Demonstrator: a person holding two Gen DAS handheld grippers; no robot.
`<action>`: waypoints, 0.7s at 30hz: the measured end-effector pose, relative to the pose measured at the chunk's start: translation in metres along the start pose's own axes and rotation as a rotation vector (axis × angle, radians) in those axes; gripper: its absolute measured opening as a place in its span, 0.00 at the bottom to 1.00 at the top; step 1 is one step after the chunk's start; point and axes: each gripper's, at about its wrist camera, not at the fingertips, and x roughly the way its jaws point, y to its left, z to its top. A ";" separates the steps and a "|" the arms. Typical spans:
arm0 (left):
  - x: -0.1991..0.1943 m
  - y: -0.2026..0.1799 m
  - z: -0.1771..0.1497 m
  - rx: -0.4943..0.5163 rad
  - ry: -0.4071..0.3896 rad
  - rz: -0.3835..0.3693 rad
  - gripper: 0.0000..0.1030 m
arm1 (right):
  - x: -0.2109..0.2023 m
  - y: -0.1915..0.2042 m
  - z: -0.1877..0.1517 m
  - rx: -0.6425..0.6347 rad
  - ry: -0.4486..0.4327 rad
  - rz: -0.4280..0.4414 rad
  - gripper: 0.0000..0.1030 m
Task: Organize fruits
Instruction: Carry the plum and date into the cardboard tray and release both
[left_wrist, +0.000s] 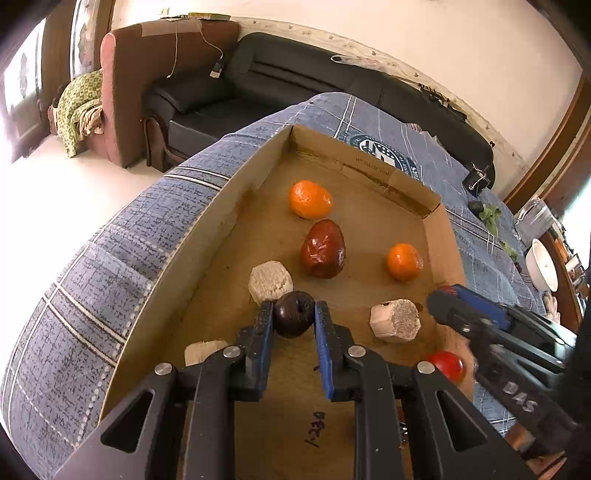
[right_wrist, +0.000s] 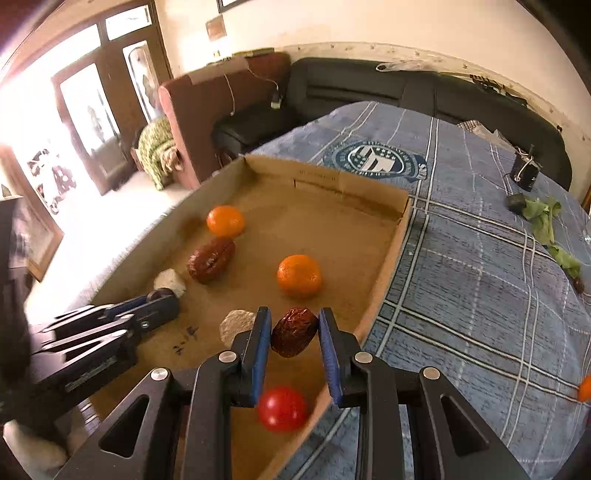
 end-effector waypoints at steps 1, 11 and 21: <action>0.003 0.000 0.000 -0.005 0.005 -0.006 0.20 | 0.004 -0.001 0.001 0.001 0.006 -0.004 0.28; -0.018 -0.006 0.000 -0.015 -0.035 -0.040 0.36 | 0.006 0.003 0.001 -0.001 0.001 -0.014 0.29; -0.068 -0.025 0.003 0.000 -0.146 -0.049 0.59 | -0.053 -0.025 -0.017 0.107 -0.126 0.003 0.50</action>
